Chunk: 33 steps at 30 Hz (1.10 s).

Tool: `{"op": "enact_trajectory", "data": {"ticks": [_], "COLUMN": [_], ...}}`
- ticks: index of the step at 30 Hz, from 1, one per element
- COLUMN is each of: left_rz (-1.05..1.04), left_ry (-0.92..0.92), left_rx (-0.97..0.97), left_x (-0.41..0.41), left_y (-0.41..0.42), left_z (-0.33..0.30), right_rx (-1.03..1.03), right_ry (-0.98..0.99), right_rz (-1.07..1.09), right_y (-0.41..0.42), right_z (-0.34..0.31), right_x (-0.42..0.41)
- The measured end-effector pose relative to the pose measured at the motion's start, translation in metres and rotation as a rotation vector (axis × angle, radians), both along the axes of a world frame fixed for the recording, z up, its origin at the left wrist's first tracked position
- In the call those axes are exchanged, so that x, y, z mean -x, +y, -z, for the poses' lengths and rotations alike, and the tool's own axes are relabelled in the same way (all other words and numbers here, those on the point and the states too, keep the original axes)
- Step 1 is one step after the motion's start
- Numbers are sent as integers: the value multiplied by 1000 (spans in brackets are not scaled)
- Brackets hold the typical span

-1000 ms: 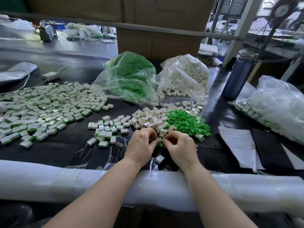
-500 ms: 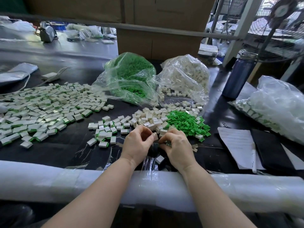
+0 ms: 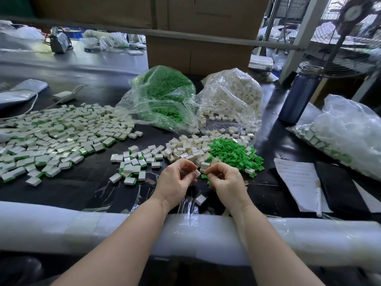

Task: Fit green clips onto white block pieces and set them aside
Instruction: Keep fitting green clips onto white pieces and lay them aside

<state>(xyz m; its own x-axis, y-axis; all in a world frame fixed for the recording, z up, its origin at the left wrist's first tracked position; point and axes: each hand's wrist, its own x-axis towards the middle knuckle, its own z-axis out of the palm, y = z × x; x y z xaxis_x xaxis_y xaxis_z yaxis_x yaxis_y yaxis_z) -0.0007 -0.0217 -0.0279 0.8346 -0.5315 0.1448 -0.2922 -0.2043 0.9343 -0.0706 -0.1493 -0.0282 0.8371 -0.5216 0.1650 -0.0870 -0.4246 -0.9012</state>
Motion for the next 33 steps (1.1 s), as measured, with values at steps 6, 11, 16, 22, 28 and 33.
{"op": "enact_trajectory", "data": {"ticks": [6,11,16,22,28,33], "left_rz": [19,28,53,91,98,100], "left_ry": [25,65,68,61,38,49], "left_rx": [6,20,17,-6,-12,-5], "left_x": [-1,-2,-2,-2,-2,-3], "left_y": [-1,0,-1,-2,-3,-2], "left_z": [2,3,4,5,4,6], "right_rx": [93,20,-148,-240,-308,-302], "right_ry": [8,-79,-145,-134,-132,-102], "right_rz": [40,17,-35,-77,-64,-65], "right_y": [0,0,-1,-1,-1,-2], "right_z": [2,-1,-7,-6,-4,-4], "right_x": [0,2,4,4,4,4]}}
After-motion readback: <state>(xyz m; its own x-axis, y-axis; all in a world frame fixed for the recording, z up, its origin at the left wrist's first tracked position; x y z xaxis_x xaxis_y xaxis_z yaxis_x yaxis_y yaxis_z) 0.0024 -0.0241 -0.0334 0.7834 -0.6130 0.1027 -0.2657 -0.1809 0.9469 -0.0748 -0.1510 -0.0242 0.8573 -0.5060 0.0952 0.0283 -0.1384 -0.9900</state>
